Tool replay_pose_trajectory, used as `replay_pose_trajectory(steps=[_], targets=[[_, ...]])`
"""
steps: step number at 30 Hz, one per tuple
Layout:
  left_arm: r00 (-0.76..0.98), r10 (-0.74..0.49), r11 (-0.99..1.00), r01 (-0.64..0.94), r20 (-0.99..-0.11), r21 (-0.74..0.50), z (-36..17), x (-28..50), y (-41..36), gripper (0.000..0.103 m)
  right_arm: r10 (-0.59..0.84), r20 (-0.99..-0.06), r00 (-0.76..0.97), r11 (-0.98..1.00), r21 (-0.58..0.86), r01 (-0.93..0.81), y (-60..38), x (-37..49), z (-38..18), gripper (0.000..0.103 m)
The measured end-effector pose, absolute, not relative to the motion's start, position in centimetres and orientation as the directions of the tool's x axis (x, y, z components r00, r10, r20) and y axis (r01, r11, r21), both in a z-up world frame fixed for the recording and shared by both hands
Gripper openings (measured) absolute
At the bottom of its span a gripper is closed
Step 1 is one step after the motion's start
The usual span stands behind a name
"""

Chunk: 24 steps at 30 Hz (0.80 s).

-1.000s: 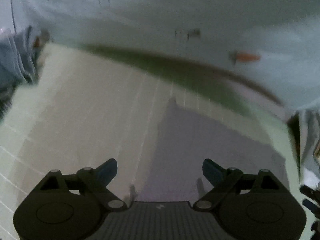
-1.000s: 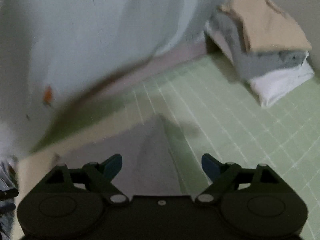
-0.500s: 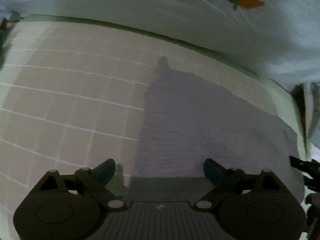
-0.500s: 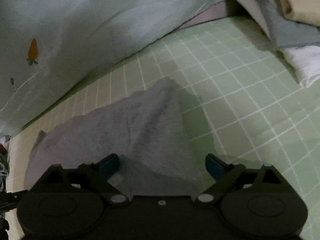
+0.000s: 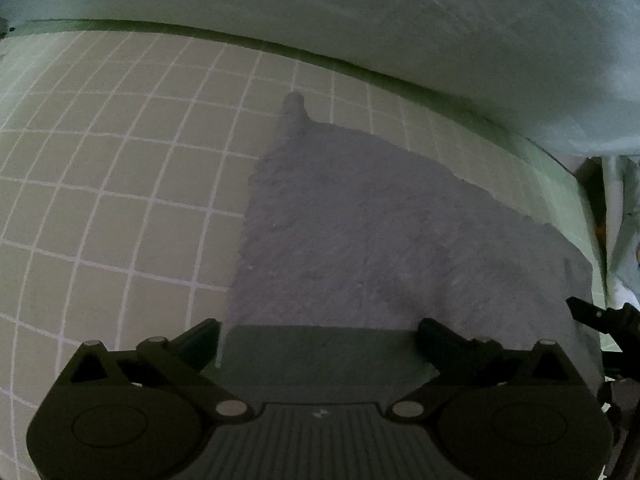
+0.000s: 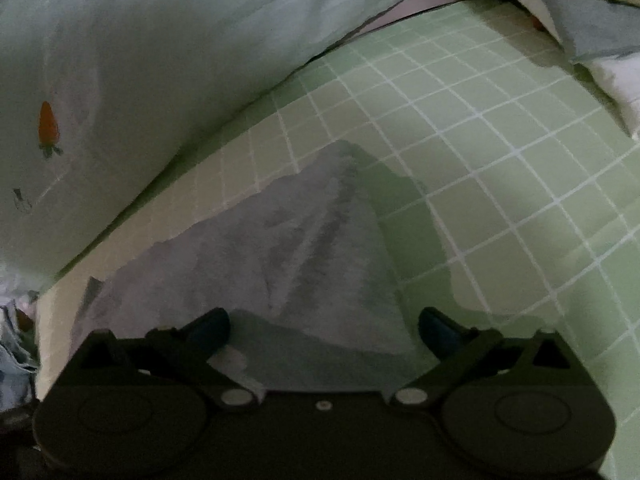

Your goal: Fold clothes

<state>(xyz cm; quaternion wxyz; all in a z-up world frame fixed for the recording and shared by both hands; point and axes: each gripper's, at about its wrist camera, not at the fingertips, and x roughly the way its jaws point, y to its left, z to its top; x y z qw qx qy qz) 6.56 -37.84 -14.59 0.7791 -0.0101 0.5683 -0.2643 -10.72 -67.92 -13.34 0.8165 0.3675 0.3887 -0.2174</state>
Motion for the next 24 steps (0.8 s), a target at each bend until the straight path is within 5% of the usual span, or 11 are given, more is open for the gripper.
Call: replay_pose_trajectory(steps=[11,16,18,19,24], targets=[[0.280,-0.423,0.868,0.399,-0.862,-0.296,-14.9,4.7,-39.5,0.101,-0.013,-0.775,0.632,0.680,0.456,0.574,-65.3,-8.4,-13.7,0.103],[0.297,-0.445,0.861,0.403,-0.845,-0.311,-14.1,2.7,-39.7,0.044,0.042,-0.766,0.641,0.715,0.471,0.516,-63.1,-8.0,-13.6,0.102],[0.306,-0.454,0.854,0.418,-0.837,-0.310,-13.3,1.7,-39.1,0.039,0.057,-0.754,0.655,0.727,0.481,0.490,-62.2,-8.5,-13.2,0.076],[0.308,-0.464,0.847,0.430,-0.831,-0.313,-12.7,1.0,-38.9,0.038,0.052,-0.747,0.663,0.737,0.477,0.479,-61.8,-9.0,-12.8,0.051],[0.298,-0.538,0.786,0.517,-0.789,-0.340,-9.6,-2.9,-38.5,0.036,0.008,-0.701,0.713,0.761,0.467,0.450,-59.9,-13.1,-10.3,0.036]])
